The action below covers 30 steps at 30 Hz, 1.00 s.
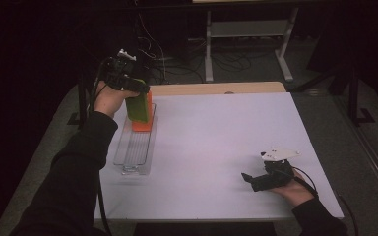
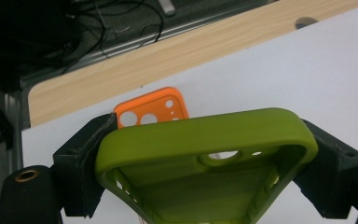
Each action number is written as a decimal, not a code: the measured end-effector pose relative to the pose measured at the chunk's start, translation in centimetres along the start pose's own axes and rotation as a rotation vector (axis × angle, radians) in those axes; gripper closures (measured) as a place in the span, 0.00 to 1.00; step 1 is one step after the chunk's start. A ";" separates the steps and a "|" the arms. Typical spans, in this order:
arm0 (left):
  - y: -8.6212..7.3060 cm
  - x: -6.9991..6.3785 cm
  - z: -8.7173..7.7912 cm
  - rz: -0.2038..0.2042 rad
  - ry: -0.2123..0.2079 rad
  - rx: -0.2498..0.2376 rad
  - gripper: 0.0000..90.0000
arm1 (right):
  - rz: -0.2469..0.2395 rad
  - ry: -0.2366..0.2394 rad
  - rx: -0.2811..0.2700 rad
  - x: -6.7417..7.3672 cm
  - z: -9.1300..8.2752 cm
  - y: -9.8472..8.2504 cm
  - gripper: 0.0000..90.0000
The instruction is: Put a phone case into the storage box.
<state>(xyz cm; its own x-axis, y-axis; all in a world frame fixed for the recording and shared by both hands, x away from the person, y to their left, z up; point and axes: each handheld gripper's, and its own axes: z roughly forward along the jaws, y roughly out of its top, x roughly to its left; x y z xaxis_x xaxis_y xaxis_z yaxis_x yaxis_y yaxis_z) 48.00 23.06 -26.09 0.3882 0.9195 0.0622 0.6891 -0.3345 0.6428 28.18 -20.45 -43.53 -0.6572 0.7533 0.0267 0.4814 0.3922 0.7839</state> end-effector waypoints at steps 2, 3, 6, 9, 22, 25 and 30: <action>-0.2 0.1 0.6 -0.014 0.021 0.012 0.16 | 0.001 0.000 0.002 0.0 0.0 0.0 0.00; -0.4 0.2 0.9 -0.016 0.028 0.021 0.16 | 0.000 -0.001 0.001 0.0 0.0 0.0 0.00; -1.0 0.3 1.8 -0.041 0.035 0.035 0.16 | -0.003 -0.002 0.001 0.0 0.0 0.0 0.00; -1.6 0.4 2.6 -0.060 0.049 0.052 0.16 | -0.004 -0.003 0.003 0.0 0.0 0.0 0.00; -3.0 0.4 4.9 -0.095 0.070 0.091 0.16 | -0.015 0.000 0.005 0.0 0.0 0.1 0.00; -3.2 0.3 5.5 -0.087 0.079 0.110 0.16 | -0.009 0.002 0.002 0.0 0.0 0.1 0.00; -3.3 0.2 6.2 -0.094 0.091 0.126 0.16 | -0.011 0.002 0.001 0.0 0.0 0.1 0.00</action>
<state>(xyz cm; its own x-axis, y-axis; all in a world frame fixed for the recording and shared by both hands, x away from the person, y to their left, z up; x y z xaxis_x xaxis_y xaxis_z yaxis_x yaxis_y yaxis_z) 49.61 23.11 -32.93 0.2659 0.9608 0.0788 0.7933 -0.2645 0.5484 28.24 -20.39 -43.44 -0.6635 0.7479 0.0189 0.4745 0.4012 0.7835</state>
